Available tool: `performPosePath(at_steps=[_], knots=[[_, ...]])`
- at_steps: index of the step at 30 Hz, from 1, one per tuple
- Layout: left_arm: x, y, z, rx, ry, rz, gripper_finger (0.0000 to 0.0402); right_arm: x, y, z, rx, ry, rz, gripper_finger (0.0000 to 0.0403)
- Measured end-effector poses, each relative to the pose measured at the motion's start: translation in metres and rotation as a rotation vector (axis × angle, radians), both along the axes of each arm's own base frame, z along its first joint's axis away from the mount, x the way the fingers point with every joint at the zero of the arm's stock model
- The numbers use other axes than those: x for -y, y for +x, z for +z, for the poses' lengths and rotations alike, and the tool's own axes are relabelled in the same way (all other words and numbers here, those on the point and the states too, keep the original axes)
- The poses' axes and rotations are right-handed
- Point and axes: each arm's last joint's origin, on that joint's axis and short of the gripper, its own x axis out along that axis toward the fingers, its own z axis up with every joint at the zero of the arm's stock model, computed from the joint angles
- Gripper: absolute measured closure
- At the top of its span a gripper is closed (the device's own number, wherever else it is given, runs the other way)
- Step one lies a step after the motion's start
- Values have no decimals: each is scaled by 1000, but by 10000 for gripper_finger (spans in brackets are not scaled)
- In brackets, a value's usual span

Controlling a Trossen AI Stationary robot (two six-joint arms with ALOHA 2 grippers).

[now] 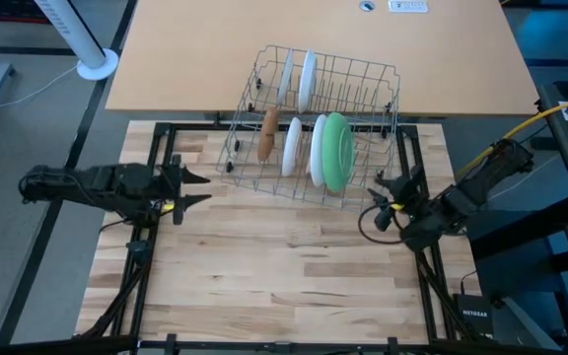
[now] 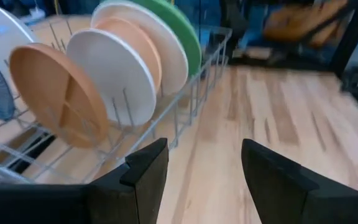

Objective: Sort dishes
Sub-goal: Return to Home Position

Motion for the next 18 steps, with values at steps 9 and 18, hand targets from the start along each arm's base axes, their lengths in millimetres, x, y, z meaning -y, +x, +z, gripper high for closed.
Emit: performPosePath(at_steps=[9,18], knots=[[-1,-5,-64,134,-14,10,208,1,-4,-45,8,123,31,251],[-2,-2,-111,133,-67,87,208,-21,-8,-63,24,330,373,251]])
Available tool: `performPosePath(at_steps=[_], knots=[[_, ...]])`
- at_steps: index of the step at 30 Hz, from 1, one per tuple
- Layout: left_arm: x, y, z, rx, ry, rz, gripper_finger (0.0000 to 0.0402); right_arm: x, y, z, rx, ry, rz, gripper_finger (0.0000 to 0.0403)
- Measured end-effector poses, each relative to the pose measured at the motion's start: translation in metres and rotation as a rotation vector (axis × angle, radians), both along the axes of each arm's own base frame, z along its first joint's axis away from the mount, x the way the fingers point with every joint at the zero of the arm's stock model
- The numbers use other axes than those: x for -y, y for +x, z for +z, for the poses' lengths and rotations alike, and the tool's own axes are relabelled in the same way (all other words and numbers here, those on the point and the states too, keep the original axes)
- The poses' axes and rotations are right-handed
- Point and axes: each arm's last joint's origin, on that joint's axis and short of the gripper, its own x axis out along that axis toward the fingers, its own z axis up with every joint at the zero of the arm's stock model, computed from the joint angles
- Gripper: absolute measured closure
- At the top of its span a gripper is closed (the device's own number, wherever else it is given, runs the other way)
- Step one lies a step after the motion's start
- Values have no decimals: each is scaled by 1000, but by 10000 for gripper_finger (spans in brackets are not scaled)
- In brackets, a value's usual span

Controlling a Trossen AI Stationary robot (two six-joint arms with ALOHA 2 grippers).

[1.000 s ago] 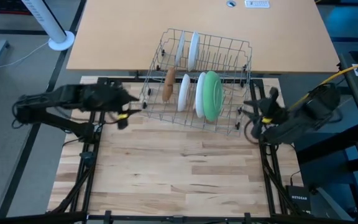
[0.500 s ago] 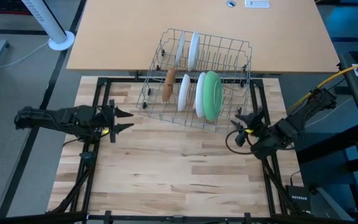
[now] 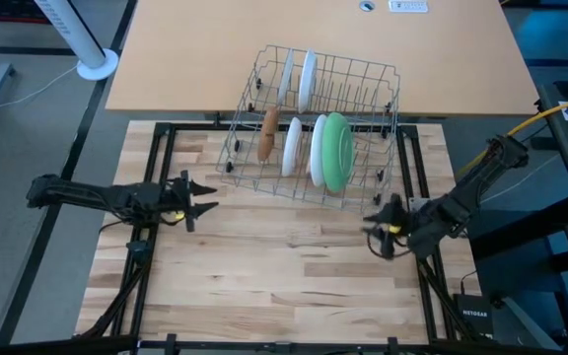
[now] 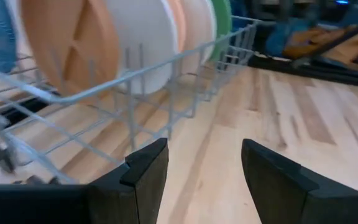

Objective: Sort dishes
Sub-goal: Return to Home Position

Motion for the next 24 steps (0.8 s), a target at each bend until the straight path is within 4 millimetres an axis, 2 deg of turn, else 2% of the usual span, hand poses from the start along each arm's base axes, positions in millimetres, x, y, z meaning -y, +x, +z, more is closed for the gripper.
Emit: performPosePath(at_steps=[4,9,17,24], knots=[[-1,0,-8,18,5,45,208,-8,0,1,84,2,176,251],[-2,0,-9,7,10,63,208,-3,-7,18,207,-71,330,251],[-2,0,-10,-2,12,63,208,35,-46,41,388,-100,416,251],[-2,0,-10,-3,12,63,208,65,-76,39,469,-84,397,251]])
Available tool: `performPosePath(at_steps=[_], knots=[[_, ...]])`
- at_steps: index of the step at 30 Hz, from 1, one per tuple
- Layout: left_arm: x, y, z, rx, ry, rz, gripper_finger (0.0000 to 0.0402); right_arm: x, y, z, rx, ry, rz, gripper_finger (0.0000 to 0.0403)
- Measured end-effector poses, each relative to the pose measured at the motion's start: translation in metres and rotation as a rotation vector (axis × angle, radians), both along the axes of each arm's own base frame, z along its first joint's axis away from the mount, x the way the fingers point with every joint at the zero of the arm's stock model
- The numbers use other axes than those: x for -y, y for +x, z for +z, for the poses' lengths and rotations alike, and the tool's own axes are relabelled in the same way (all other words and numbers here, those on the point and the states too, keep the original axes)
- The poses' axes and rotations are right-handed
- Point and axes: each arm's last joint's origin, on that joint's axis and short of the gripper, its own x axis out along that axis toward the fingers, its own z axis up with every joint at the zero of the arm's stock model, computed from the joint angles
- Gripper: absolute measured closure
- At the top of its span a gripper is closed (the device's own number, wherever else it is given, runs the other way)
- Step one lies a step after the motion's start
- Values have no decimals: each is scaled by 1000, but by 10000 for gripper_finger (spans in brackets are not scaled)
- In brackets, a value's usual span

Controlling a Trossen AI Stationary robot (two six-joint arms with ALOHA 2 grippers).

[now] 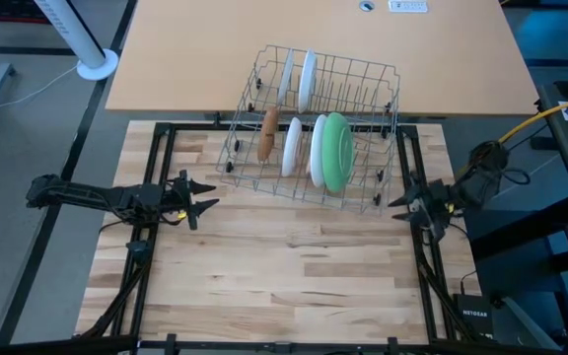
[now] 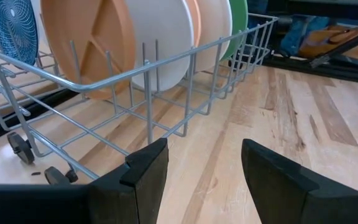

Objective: Sort dishes
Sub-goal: Return to Home Position

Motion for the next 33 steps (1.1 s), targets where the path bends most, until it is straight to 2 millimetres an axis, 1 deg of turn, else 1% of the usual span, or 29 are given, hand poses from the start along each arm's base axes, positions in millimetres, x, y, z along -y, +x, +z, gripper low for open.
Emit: performPosePath(at_steps=[3,5,8,10,14,17,22,25,33], knots=[[0,0,0,0,0,0,208,7,-6,-10,15,-13,-46,251],[0,0,0,0,0,0,208,8,-7,-18,30,-3,-54,251],[0,0,0,0,0,0,208,5,-3,-27,3,-34,-61,251],[0,0,-1,-9,1,-1,208,2,0,-29,23,-13,-58,251],[0,-1,-5,-50,4,-3,208,-3,8,-41,42,-14,-125,251],[0,-1,-6,-70,5,-5,208,-8,12,-51,56,-53,-122,251],[0,-1,-6,-73,6,-5,208,-16,21,-75,42,-90,-115,251],[0,-1,-6,-74,6,-5,208,-21,25,-90,28,-97,-80,251],[0,-1,-6,-75,6,-5,208,-24,26,-104,-12,-147,-38,251]])
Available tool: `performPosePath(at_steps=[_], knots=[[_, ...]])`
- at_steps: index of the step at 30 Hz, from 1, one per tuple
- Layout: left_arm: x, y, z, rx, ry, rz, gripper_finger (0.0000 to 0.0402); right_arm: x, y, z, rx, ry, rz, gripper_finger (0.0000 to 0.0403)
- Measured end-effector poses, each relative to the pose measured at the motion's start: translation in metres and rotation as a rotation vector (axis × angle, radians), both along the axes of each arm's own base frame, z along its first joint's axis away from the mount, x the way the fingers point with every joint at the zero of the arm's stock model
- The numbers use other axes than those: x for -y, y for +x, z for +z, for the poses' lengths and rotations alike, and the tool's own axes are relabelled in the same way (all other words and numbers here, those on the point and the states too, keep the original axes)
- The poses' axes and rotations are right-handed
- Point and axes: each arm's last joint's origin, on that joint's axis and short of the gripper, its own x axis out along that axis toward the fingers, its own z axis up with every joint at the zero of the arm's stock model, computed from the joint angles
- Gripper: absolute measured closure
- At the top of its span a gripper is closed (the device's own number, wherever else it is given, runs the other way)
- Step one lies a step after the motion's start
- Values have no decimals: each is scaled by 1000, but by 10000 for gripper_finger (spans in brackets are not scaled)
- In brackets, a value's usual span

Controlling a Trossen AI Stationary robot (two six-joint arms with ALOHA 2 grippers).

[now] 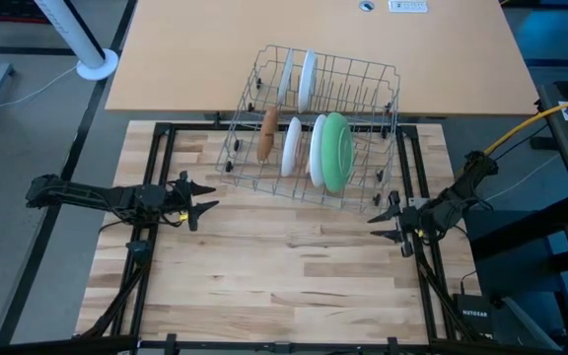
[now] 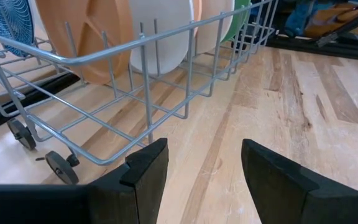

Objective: Sort dishes
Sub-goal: Return to Home Position

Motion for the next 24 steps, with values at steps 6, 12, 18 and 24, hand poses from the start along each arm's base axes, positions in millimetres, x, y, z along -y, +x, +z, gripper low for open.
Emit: performPosePath(at_steps=[6,12,18,24], knots=[[0,0,0,-1,0,0,208,0,-1,-4,-40,-27,17,251],[0,0,0,-1,0,0,208,0,-1,-4,-43,-27,23,251],[0,0,0,-1,0,0,208,0,-1,-4,-37,-24,9,251],[0,0,0,-2,0,0,208,0,-1,-4,-33,-21,6,251]])
